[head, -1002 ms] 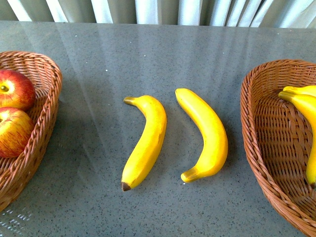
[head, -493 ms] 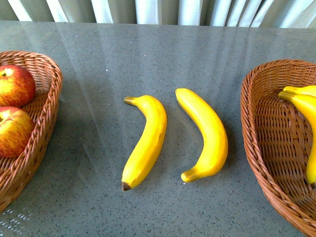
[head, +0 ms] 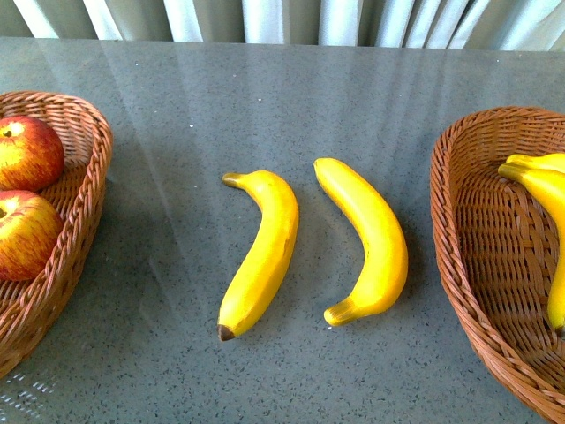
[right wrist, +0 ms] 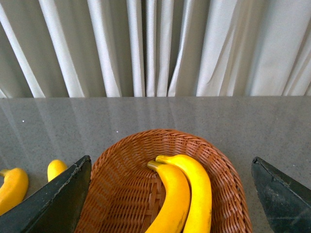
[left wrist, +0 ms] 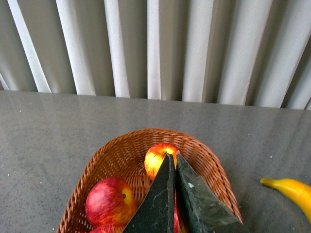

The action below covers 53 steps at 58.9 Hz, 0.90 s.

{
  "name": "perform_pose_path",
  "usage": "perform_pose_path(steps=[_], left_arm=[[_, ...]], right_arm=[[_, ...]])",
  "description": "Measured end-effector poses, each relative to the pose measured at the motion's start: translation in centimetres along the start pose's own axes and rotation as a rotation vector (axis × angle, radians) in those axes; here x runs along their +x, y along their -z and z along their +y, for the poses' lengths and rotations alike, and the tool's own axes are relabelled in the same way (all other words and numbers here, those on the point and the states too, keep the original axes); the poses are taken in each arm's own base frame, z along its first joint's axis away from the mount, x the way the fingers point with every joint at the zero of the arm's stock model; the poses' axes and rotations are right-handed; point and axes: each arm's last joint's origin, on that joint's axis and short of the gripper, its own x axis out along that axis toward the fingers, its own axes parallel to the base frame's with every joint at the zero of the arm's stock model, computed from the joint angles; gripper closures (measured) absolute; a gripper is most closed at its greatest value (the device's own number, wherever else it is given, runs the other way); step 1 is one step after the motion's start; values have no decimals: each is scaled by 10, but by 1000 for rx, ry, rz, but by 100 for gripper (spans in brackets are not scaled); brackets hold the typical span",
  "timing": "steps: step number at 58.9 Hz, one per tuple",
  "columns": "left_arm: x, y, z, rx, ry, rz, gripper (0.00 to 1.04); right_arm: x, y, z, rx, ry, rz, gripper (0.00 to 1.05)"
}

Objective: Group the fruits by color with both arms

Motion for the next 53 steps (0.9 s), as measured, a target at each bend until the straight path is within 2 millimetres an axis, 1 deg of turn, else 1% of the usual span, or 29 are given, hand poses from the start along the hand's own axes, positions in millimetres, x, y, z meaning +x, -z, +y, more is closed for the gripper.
perform_pose_path(steps=[10, 11, 15, 18, 23, 29, 33, 40, 42, 46, 50, 53], left_arm=[[0, 0, 0, 0, 0, -1, 103], [0, 0, 0, 0, 0, -1, 101], [0, 0, 0, 0, 0, -1, 89], [0, 0, 0, 0, 0, -1, 82], [0, 0, 0, 0, 0, -1, 66], [0, 0, 0, 0, 0, -1, 50], [0, 0, 0, 0, 0, -1, 32], [0, 0, 0, 0, 0, -1, 11], [0, 0, 0, 2, 0, -1, 8], [0, 0, 0, 2, 0, -1, 10], [0, 0, 0, 3, 0, -1, 9], [0, 0, 0, 2, 0, -1, 9]], right_arm=[[0, 0, 0, 0, 0, 0, 9], [0, 0, 0, 0, 0, 0, 9], [0, 0, 0, 0, 0, 0, 9], [0, 0, 0, 0, 0, 0, 9], [0, 0, 0, 0, 0, 0, 9], [0, 0, 0, 0, 0, 0, 9], [0, 0, 0, 0, 0, 0, 9], [0, 0, 0, 0, 0, 0, 9], [0, 0, 0, 0, 0, 0, 9], [0, 0, 0, 0, 0, 0, 9], [0, 0, 0, 8, -8, 7, 9], [0, 2, 0, 76, -85, 129, 9]])
